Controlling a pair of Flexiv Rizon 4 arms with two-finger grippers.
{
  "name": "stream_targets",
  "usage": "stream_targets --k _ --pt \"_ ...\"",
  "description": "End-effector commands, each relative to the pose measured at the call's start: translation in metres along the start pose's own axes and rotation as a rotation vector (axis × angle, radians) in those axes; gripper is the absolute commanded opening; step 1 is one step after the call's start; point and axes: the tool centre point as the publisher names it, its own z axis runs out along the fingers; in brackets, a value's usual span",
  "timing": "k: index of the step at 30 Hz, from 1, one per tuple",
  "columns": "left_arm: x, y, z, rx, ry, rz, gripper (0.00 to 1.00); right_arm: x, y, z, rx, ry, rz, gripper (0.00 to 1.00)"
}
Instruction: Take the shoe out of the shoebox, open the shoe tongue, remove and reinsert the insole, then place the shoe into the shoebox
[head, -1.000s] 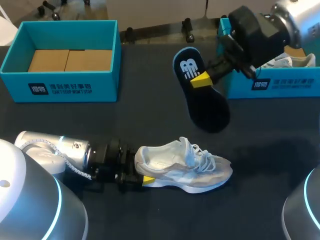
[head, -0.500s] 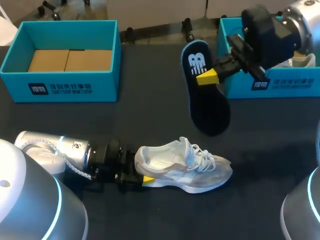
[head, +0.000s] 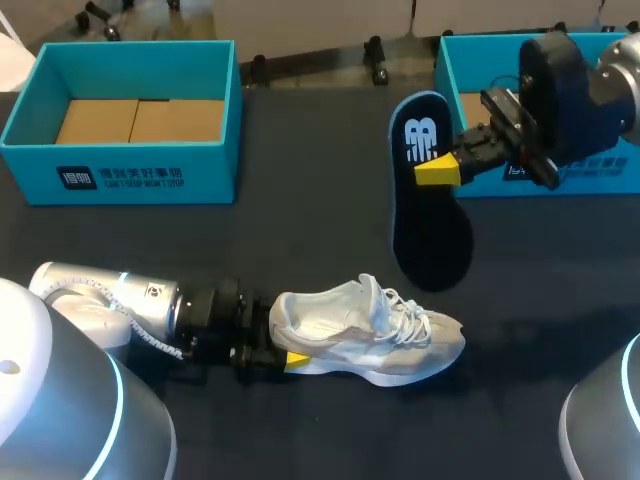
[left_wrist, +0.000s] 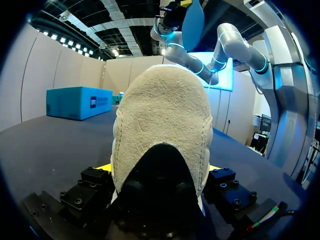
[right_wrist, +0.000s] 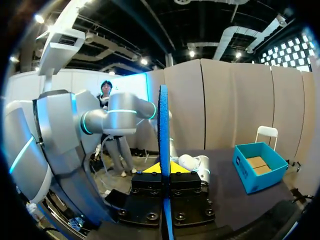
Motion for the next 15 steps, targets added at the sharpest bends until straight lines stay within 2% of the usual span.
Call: stream_targets --k 1,6,15 --pt "0.0 -0.001 0.0 0.0 0.001 -0.001 0.0 -0.001 0.001 0.0 -0.027 -0.007 0.038 0.0" --pt "0.0 -0.001 0.0 0.0 0.001 -0.001 0.0 0.013 0.004 -0.013 -0.148 -0.084 0.184 0.0" --pt "0.0 -0.001 0.0 0.0 0.001 -0.001 0.0 0.03 0.027 -0.024 -0.19 -0.176 0.317 0.0"
